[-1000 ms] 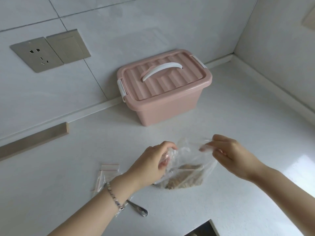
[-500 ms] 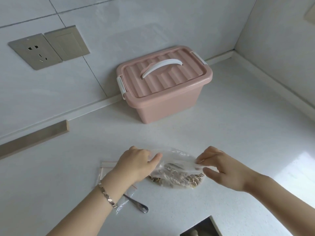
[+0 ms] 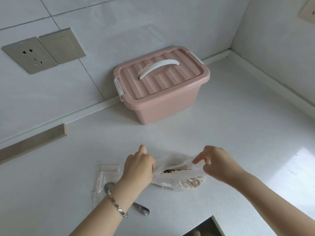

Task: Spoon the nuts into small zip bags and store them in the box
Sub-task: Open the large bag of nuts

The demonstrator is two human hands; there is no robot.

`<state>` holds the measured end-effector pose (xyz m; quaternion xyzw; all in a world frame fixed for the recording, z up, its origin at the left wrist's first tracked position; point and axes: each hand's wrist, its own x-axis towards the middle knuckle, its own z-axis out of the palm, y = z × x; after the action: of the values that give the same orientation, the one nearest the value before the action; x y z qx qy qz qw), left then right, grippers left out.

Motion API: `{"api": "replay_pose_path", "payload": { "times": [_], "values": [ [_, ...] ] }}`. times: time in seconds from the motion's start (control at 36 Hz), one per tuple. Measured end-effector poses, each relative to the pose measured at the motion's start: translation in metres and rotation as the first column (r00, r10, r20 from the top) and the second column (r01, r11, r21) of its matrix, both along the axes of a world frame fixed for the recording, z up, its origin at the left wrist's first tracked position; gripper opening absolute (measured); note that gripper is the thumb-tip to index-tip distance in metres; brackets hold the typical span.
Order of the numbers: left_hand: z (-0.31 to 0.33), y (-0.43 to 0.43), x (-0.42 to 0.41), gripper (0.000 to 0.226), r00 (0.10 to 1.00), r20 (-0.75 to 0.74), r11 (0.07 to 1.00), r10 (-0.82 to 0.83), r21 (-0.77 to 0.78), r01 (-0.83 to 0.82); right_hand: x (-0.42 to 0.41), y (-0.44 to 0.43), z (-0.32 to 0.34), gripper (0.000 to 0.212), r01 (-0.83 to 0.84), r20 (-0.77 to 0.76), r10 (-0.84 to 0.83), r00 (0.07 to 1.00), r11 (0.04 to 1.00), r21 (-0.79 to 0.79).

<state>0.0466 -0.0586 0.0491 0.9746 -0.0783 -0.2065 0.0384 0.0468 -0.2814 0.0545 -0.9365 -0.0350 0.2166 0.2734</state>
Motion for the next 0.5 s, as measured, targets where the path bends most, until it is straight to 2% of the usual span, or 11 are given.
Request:
{"api": "replay_pose_path", "payload": {
  "times": [0.08, 0.19, 0.28, 0.33, 0.39, 0.44, 0.5],
  "values": [
    [-0.003, -0.004, -0.005, 0.022, 0.993, -0.116, 0.995, 0.020, 0.097, -0.009, -0.004, 0.006, -0.008, 0.070, -0.163, -0.067, 0.158, 0.985, 0.983, -0.084],
    [-0.018, -0.009, -0.011, 0.080, 0.983, -0.179, 0.977, -0.047, 0.196, 0.083, -0.009, 0.004, -0.022, 0.090, -0.354, -0.158, 0.333, 0.929, 0.927, -0.126],
    [-0.040, -0.010, -0.011, 0.093, 0.991, -0.111, 0.988, -0.074, 0.130, 0.088, -0.010, 0.004, -0.036, 0.091, -0.353, -0.194, 0.318, 0.928, 0.916, -0.189],
    [-0.052, -0.012, -0.008, 0.087, 0.995, -0.065, 0.996, -0.078, 0.030, 0.080, -0.008, 0.006, -0.045, 0.087, -0.289, -0.137, 0.260, 0.956, 0.916, -0.279],
    [-0.060, -0.015, -0.006, 0.071, 0.998, -0.050, 0.990, -0.039, -0.137, 0.032, -0.003, 0.009, -0.051, 0.078, -0.176, -0.072, 0.161, 0.984, 0.935, -0.308],
    [-0.063, -0.018, -0.006, 0.058, 0.991, -0.131, 0.931, 0.042, -0.354, -0.086, 0.000, 0.014, -0.055, 0.065, -0.058, -0.096, 0.039, 0.995, 0.978, -0.202],
    [-0.065, -0.022, -0.005, 0.043, 0.984, -0.164, 0.867, 0.072, -0.477, -0.143, 0.001, 0.020, -0.058, 0.049, 0.015, -0.119, -0.019, 0.993, 0.999, -0.038]
  ]
}}
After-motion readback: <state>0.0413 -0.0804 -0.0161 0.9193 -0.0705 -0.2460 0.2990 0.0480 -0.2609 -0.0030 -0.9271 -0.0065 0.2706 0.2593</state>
